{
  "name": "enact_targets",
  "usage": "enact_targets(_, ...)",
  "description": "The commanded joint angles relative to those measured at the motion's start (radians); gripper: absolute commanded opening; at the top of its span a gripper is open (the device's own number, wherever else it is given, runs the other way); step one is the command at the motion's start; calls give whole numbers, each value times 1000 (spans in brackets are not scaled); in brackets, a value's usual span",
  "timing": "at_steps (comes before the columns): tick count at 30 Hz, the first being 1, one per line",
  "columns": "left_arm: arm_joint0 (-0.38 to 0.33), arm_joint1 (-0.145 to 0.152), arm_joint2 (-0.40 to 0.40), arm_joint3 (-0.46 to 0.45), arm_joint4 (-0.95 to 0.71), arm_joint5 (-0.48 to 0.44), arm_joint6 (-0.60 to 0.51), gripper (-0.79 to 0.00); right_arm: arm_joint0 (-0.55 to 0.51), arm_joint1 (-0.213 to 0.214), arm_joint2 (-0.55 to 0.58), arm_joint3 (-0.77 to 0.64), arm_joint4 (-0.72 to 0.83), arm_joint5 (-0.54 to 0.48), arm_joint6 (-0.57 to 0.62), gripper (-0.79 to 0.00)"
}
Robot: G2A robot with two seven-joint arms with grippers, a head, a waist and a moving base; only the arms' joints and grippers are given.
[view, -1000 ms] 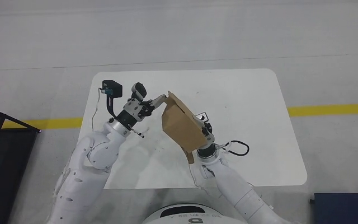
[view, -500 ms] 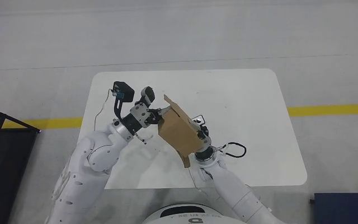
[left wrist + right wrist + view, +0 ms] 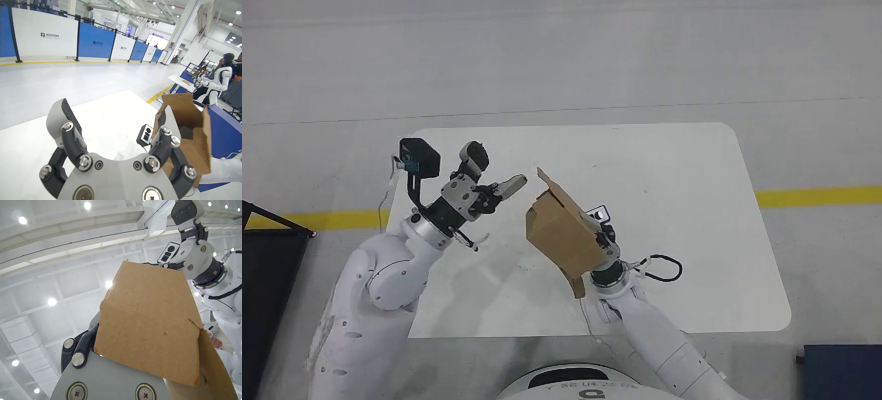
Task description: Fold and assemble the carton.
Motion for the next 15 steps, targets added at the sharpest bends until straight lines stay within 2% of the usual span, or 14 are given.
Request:
enact_targets(1,11,1,-10,-4,-44,-60,13,0,-3,-1,3,-2,-5,0,-2,-785)
enact_targets(6,12,4,8,-24,-4,-149,10,0,-14,-5,4,-15,-28,-1,-10,-785)
enact_targets(11,-23,0,68,-7,170,-145,21,0,-27,-7,7,-32,-55,-5,-22,-785)
enact_targets(15,-40,-3,98,26,210,-130,50,0,-43,-7,16,-44,-69,-10,-26,-785)
